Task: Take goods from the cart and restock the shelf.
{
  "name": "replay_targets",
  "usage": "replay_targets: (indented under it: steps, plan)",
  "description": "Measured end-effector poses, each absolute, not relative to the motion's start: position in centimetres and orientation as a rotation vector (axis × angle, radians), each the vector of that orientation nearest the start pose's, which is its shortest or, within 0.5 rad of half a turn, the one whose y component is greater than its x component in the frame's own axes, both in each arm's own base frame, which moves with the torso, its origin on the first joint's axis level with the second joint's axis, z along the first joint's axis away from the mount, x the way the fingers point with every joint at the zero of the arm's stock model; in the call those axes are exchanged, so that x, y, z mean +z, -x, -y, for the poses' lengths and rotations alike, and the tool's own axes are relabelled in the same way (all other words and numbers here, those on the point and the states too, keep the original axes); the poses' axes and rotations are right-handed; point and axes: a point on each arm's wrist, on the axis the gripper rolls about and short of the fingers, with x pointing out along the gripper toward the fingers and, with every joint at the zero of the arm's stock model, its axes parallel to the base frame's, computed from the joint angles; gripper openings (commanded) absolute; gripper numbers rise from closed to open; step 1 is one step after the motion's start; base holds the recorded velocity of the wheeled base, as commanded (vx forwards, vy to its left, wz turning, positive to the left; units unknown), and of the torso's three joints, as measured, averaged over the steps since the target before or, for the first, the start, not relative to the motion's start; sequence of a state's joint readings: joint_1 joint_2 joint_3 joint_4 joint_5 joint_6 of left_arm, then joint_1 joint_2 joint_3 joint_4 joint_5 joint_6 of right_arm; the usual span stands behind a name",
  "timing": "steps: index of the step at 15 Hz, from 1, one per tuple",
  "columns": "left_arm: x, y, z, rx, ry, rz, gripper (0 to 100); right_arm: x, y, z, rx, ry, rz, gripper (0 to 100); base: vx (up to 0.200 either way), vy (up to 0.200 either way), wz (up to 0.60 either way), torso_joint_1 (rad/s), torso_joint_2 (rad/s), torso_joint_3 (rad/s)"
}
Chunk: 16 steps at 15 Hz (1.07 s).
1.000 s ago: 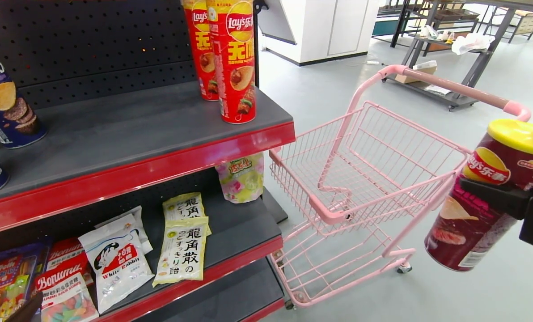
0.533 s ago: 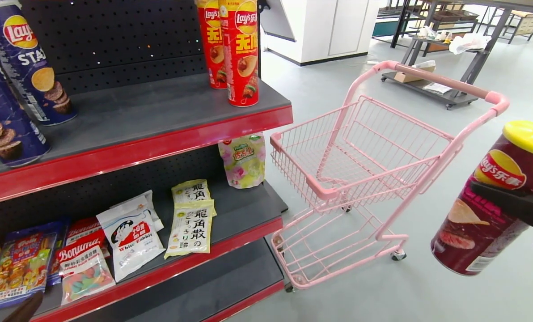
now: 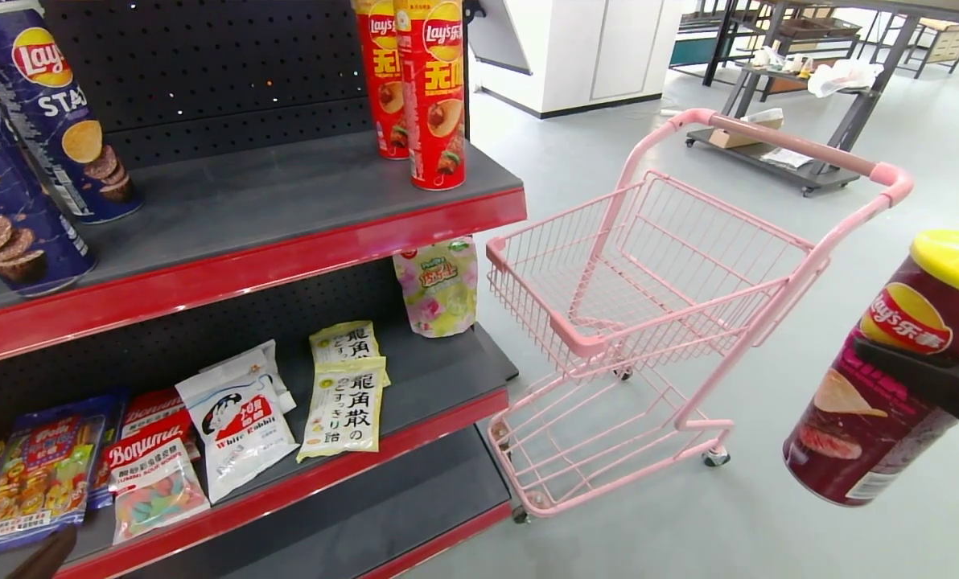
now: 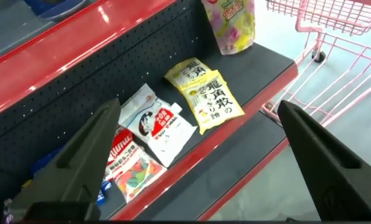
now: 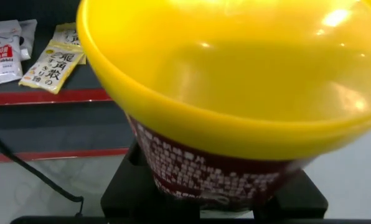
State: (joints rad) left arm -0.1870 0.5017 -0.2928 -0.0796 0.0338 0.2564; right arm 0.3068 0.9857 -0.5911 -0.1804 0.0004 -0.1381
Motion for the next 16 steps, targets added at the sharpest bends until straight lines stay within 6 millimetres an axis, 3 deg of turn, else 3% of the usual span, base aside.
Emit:
replay_targets:
  steps: [16]
  plan:
    - [17.05,-2.24,0.34,-0.165,-0.267,-0.085,100,23.43,-12.58,-3.88,0.320,0.183,-0.189,0,0.000,0.000,0.00,0.180,-0.50,-0.324]
